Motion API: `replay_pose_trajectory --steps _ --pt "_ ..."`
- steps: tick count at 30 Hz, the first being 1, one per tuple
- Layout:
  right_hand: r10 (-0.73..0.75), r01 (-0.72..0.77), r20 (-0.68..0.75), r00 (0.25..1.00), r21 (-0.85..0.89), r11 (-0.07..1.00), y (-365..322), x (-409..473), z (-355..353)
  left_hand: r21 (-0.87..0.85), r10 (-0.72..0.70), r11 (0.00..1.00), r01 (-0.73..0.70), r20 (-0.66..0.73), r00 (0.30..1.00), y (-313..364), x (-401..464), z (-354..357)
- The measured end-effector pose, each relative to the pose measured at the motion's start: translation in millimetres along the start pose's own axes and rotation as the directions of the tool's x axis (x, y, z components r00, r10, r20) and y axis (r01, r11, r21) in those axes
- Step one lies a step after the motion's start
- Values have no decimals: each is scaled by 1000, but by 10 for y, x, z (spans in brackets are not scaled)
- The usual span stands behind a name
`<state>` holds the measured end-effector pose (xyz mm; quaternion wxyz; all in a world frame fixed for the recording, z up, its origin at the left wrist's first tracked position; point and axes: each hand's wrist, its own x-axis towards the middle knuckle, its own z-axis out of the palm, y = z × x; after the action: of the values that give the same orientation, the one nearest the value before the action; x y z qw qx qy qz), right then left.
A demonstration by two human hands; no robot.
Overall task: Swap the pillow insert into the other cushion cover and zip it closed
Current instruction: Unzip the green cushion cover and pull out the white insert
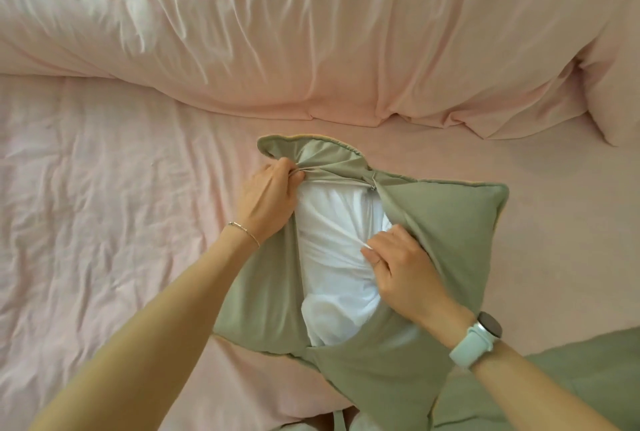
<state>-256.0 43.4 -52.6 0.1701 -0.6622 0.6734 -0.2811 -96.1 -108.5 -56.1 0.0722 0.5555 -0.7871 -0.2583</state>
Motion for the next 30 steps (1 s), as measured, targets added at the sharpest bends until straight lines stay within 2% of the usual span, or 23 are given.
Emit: replay_pose_trajectory --steps 2,6,9,11,14,16,21,24,30 --pt "100 -102 -41 994 -56 993 -1 3 -47 7 46 999 -46 -9 999 72 -93 6" --pt "177 -188 -208 962 -35 982 -214 283 95 -189 -74 980 58 -77 994 262 -226 71" --pt "293 -297 -189 937 4 955 -348 415 351 -293 -117 951 100 -44 992 292 -268 83" --pt "328 -340 -160 931 -47 939 -363 417 473 -351 -157 926 139 -24 987 247 -271 47" --pt "276 -314 -193 942 -206 927 -341 436 568 -364 -200 912 190 8 980 202 -252 42" --pt "218 -264 -197 956 -249 932 -312 468 590 -347 -217 916 200 -10 976 207 -239 93" --pt "91 -114 -145 985 -155 981 -274 379 439 -351 -243 919 182 -136 960 227 -200 194" --pt "59 -74 -133 989 -105 992 -252 252 339 -431 -278 883 189 -155 948 255 -183 195" --pt "28 -30 -112 993 -10 1000 -224 53 92 -500 -375 803 324 -1 927 218 11 215"
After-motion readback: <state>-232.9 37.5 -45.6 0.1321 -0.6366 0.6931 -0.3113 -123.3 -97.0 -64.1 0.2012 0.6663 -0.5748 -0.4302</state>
